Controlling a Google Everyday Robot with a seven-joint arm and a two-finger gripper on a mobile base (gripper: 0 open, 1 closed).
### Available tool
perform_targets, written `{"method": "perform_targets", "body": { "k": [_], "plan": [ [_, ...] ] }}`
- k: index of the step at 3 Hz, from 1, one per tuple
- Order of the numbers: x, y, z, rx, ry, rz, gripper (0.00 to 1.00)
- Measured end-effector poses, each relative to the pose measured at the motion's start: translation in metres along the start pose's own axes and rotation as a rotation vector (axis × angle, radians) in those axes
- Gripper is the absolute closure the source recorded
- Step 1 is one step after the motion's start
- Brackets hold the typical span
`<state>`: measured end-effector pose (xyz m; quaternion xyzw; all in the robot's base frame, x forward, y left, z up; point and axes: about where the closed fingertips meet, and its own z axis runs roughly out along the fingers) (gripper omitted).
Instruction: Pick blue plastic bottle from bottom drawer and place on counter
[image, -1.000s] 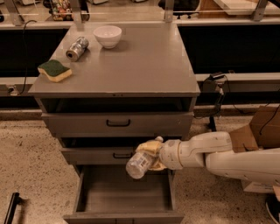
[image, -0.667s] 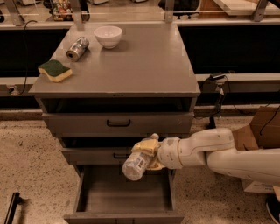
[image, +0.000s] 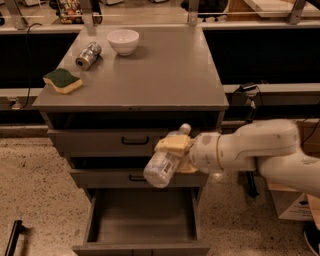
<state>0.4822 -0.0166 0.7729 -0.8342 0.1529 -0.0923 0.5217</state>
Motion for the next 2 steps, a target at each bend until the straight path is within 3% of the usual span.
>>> {"method": "perform_targets", "body": {
  "k": [1,2],
  "plan": [
    [0.013,-0.053,-0.032,-0.013,0.085,-0.094,1.0],
    [0.039,-0.098,-0.045,-0.047,0.161,-0.162,1.0]
  ]
}}
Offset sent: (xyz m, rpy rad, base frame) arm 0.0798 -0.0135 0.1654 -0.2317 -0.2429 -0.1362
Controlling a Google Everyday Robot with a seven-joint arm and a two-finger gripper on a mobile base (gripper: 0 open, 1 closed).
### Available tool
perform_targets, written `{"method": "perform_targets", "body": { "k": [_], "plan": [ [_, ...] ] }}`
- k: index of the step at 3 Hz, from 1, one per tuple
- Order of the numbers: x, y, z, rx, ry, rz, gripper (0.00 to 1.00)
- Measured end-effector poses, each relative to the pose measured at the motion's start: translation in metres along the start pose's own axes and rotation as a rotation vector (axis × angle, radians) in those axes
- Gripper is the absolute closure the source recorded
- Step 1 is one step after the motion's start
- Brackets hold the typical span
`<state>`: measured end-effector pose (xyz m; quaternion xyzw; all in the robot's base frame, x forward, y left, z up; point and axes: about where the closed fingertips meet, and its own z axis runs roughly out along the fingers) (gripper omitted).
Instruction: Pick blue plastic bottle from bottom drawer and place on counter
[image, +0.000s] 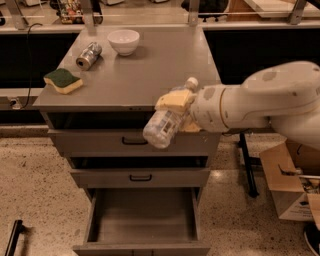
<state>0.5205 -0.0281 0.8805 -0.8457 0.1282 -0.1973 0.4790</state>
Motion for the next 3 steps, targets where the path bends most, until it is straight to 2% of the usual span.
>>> {"method": "perform_targets", "body": {
  "k": [1,2,3],
  "plan": [
    [0.043,-0.038,0.013,-0.041,0.057,-0.043,1.0],
    [0.076,-0.062,0.033,-0.083,0.082,-0.059,1.0],
    [0.117,-0.065,0.065,-0.156,0.099,0.037,1.0]
  ]
}}
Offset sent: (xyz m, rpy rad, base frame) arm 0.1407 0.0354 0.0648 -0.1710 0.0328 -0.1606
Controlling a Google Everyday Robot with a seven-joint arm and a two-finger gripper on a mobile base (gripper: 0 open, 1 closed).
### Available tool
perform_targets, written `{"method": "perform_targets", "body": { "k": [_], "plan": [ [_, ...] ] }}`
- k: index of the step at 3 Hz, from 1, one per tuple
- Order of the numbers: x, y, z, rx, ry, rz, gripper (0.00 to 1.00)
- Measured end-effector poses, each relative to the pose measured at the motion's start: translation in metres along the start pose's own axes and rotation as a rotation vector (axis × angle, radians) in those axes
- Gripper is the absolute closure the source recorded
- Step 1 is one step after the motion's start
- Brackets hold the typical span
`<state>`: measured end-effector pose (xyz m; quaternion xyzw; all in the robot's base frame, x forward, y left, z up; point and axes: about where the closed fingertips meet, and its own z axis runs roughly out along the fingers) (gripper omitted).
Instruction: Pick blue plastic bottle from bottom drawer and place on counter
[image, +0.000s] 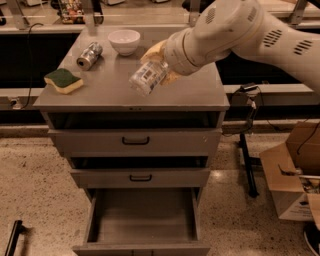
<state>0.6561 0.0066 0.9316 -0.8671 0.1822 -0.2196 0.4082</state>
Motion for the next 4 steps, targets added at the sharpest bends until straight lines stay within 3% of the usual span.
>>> {"method": "perform_targets", "body": {
  "k": [2,3,4],
  "plan": [
    [0.035,0.018,0.035,-0.09,0.007,0.162,1.0],
    [0.044,0.032,0.047,-0.13,0.006,0.211,0.82],
    [0.053,0.047,0.058,-0.169,0.016,0.249,0.58]
  ]
}}
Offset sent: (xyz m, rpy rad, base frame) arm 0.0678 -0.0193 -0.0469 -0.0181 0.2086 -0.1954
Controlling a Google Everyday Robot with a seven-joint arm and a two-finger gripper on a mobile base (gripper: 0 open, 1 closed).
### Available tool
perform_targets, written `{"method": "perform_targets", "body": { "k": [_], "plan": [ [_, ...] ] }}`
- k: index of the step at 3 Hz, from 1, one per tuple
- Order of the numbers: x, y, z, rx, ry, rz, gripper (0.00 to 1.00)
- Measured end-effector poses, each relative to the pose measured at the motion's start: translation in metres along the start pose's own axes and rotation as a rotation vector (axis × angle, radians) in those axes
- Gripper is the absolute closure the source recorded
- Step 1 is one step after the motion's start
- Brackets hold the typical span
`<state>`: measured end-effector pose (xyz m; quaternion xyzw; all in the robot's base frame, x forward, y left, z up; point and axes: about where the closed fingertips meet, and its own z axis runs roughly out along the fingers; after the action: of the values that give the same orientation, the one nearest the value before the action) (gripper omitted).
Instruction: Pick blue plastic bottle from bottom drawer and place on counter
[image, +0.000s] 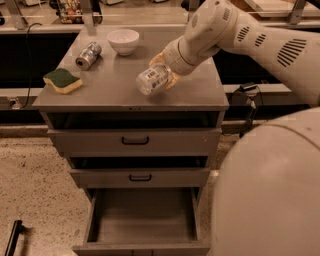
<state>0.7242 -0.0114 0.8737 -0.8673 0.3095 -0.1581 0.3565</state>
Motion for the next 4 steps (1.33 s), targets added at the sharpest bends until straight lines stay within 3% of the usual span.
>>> {"method": "perform_targets", "body": {
  "k": [2,3,4],
  "plan": [
    [0.005,0.0066,0.007,-0.018,-0.002,0.033,0.11],
    [0.0032,0.0056,0.0081,-0.017,-0.006,0.034,0.0],
    [0.0005,0.0042,0.008,-0.024,-0.005,0.028,0.0]
  ]
}}
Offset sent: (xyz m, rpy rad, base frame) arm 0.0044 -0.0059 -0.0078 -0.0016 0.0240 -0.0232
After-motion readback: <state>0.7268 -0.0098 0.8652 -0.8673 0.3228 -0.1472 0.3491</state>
